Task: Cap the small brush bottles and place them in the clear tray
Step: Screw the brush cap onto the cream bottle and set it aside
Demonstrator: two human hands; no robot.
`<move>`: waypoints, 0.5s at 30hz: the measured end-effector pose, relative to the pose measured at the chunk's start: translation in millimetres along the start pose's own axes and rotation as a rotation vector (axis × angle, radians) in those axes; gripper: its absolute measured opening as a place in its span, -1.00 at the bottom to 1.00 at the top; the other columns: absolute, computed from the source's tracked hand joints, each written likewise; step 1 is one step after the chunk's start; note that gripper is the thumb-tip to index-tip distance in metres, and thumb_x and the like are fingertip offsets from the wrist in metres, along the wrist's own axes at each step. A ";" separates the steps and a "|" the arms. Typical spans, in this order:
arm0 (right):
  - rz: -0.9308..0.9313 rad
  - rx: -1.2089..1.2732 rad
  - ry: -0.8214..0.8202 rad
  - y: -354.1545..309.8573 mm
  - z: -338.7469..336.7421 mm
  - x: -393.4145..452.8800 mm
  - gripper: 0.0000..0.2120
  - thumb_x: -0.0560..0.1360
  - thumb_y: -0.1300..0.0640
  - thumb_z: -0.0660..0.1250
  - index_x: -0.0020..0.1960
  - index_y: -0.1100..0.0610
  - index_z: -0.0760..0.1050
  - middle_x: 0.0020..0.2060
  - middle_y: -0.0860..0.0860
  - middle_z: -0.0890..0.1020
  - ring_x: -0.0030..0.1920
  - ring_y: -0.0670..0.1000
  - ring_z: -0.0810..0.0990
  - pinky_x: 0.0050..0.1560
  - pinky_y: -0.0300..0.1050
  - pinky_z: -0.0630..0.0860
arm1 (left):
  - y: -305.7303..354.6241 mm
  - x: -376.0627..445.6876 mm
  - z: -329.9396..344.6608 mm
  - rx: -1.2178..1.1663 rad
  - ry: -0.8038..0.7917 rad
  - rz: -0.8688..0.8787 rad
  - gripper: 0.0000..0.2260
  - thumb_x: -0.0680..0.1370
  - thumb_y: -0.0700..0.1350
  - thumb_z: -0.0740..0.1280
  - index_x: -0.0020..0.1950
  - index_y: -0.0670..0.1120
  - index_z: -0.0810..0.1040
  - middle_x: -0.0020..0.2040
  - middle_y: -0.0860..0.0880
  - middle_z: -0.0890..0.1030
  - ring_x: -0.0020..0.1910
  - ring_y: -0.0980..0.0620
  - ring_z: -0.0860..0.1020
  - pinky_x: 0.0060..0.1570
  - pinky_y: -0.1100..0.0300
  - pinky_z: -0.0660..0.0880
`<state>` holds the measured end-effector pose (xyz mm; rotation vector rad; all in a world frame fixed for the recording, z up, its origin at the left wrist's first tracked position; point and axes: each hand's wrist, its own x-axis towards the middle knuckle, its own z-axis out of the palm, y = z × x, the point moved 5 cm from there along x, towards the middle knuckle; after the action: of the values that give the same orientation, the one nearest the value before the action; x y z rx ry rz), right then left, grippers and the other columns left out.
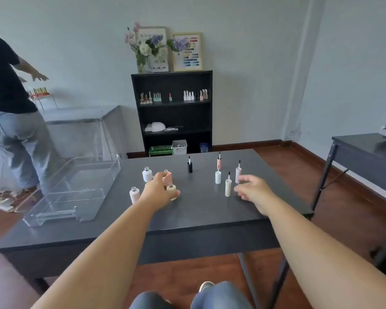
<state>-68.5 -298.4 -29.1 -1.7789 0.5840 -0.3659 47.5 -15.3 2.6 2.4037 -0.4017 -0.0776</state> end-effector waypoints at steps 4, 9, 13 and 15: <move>0.015 -0.043 -0.111 6.5 17.7 -0.9 -0.58 0.28 0.12 0.55 0.11 -0.03 0.57 -0.11 -0.01 0.66 -0.09 -0.06 0.62 0.00 -0.16 0.50 | -7.9 3.8 12.9 -0.224 0.025 -0.017 -0.49 0.42 -0.05 0.43 0.34 0.06 0.37 0.05 0.11 0.55 -0.18 0.28 0.47 -0.33 0.37 0.31; -0.071 -0.097 -0.016 1.6 28.5 1.4 -0.82 0.33 0.06 0.52 -0.09 0.00 0.62 -0.18 -0.10 0.68 -0.11 -0.06 0.63 -0.09 -0.16 0.52 | -20.4 0.7 28.2 -0.305 0.069 -0.006 -0.67 0.41 -0.09 0.49 0.13 0.02 0.49 -0.06 0.07 0.60 -0.10 0.08 0.58 -0.19 0.33 0.37; -0.173 -0.015 0.016 -5.0 38.5 -6.3 -0.93 0.38 -0.01 0.47 -0.16 -0.04 0.64 -0.29 -0.17 0.70 -0.22 -0.19 0.61 -0.21 -0.24 0.42 | -16.6 -3.9 28.1 -0.390 0.130 0.076 -0.75 0.38 -0.03 0.52 -0.09 0.24 0.52 -0.13 0.19 0.60 -0.20 0.29 0.57 -0.29 0.49 0.39; -0.203 0.042 -0.049 -11.7 50.5 -9.0 -0.94 0.44 -0.03 0.43 -0.10 -0.11 0.65 -0.26 -0.16 0.71 -0.20 -0.16 0.63 -0.17 -0.26 0.44 | -11.4 -3.1 26.0 -0.409 0.134 0.138 -0.73 0.38 -0.05 0.52 -0.13 0.29 0.53 -0.07 0.18 0.59 -0.18 0.36 0.56 -0.24 0.57 0.38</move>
<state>-47.0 -250.5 -31.6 -1.8065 0.3590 -0.4690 43.4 -22.6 -24.8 1.9606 -0.4413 0.0587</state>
